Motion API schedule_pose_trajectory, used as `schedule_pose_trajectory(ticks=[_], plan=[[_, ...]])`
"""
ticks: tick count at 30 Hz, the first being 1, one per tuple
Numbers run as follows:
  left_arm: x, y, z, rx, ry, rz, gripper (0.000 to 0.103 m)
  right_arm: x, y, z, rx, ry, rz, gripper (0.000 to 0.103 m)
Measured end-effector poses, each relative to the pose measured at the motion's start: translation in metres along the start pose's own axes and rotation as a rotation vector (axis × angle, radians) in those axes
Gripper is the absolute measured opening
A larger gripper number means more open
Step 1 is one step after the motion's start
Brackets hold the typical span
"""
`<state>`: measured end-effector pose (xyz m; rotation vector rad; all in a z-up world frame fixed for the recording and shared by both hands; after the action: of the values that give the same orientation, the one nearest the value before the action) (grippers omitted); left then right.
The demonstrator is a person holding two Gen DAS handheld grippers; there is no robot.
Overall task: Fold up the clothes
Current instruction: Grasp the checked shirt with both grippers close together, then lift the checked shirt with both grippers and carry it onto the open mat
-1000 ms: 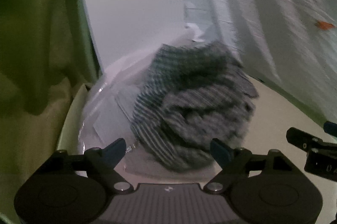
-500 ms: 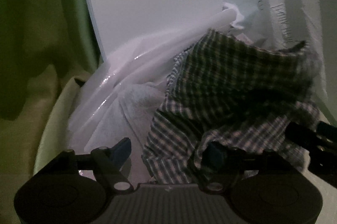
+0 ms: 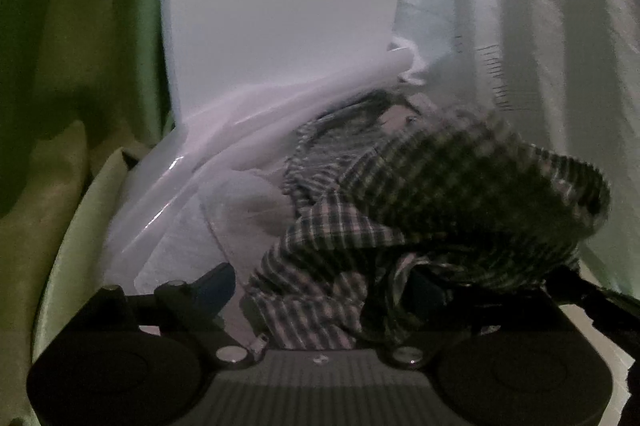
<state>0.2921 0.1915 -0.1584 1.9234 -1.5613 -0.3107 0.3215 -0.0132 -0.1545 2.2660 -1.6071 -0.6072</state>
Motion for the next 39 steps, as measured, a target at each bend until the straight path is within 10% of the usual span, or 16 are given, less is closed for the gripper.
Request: schedule_pose_trajectory(ticks=[9,19,26,29,30,31,39], plan=[[-0.016,0.03,-0.023,0.104,0.028,-0.037,0.092,0.032,0.018,-0.011,0.047,-0.036,0.102,0.001],[0.045,-0.003,0.012,-0.004,-0.14,0.179,0.092,0.064,0.037,-0.018,0.077,-0.117,0.179,0.001],[0.037,-0.021,0.017,-0.032,-0.179,0.113,0.085,0.069,0.041,-0.02,0.086,-0.126,0.185,0.001],[0.035,-0.035,0.02,-0.07,-0.162,0.105,0.049,0.07,0.046,-0.021,0.106,-0.138,0.195,0.001],[0.037,-0.036,0.021,-0.075,-0.166,0.094,0.014,0.071,0.049,-0.021,0.114,-0.136,0.203,0.001],[0.04,-0.035,0.022,-0.073,-0.177,0.081,0.003,0.072,0.052,-0.021,0.122,-0.134,0.212,0.001],[0.1,0.024,0.015,0.004,-0.187,0.194,0.002,0.117,0.115,-0.015,0.186,-0.167,0.336,0.001]])
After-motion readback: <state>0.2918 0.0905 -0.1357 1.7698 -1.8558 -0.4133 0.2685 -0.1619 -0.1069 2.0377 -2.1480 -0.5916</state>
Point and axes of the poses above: each gripper's, at about its wrist camera, not at the fingertips, and y roughly against the way its jaws point, x to its right, z to its underside, the point moved 10 cm from there along -y, roughly the way its jaws point, and after that the axes turned 10 degrees about x, right-handed, at the moved point
